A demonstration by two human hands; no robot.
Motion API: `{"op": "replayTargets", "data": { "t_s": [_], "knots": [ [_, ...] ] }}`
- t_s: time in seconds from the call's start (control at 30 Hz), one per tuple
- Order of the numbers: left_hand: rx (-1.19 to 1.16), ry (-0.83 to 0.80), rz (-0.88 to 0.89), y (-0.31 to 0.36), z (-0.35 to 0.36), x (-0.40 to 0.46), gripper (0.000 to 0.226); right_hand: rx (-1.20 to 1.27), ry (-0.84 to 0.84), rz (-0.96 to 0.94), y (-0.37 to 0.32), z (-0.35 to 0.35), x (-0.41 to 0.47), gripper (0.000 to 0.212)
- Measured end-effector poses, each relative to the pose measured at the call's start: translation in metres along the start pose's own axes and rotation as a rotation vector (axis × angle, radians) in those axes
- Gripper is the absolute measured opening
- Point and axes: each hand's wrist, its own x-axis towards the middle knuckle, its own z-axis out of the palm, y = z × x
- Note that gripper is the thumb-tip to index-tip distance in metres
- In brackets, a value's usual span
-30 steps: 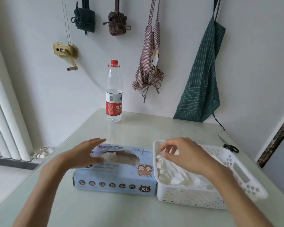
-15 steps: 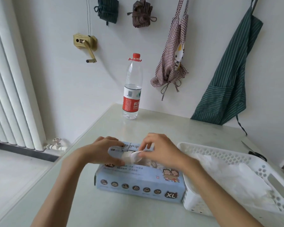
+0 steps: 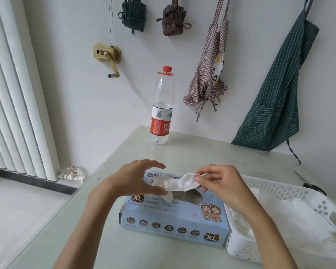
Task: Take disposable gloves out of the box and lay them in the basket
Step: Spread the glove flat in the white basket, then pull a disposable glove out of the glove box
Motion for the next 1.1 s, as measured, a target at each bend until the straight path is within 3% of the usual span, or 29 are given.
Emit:
{"op": "replayTargets", "data": {
  "t_s": [0.17,0.3,0.33,0.4,0.5,0.53,0.73,0.9,0.97,1.03,1.1],
  "knots": [
    [-0.085,0.190,0.097,0.012,0.007,0.007,0.021,0.111,0.096,0.005,-0.003,-0.008,-0.006,0.013],
    [-0.136,0.255,0.145,0.017,0.011,0.012,0.012,-0.319,-0.052,-0.094,-0.007,-0.004,-0.012,0.078],
    [-0.143,0.256,0.163,0.018,0.011,0.012,0.012,-0.443,-0.074,-0.142,-0.007,0.001,-0.011,0.085],
    [-0.172,0.262,0.207,0.020,0.010,0.011,0.013,-0.505,-0.050,-0.191,-0.007,0.012,-0.009,0.071],
    [-0.259,0.275,0.262,0.021,0.007,0.009,0.017,-0.226,0.084,-0.148,-0.003,0.015,-0.002,0.010],
    [-0.248,0.255,0.244,0.019,0.007,0.009,0.019,-0.154,0.121,-0.136,-0.002,0.012,-0.001,0.006],
    [-0.031,0.048,0.017,0.003,0.015,0.011,0.046,0.270,0.271,-0.013,-0.004,-0.011,-0.001,0.014],
    [-0.143,0.059,0.097,0.005,0.013,0.012,0.049,0.229,0.228,-0.019,-0.006,-0.023,-0.004,0.016],
    [-0.247,0.039,0.134,0.006,0.013,0.010,0.069,0.259,0.264,-0.053,-0.007,-0.027,-0.005,0.017],
    [-0.294,0.048,0.174,0.010,0.014,0.008,0.091,0.266,0.156,-0.082,-0.010,-0.028,-0.006,0.017],
    [-0.317,0.051,0.226,0.016,0.017,0.010,0.085,0.218,0.033,-0.110,-0.011,-0.026,-0.008,0.018]
  ]
}}
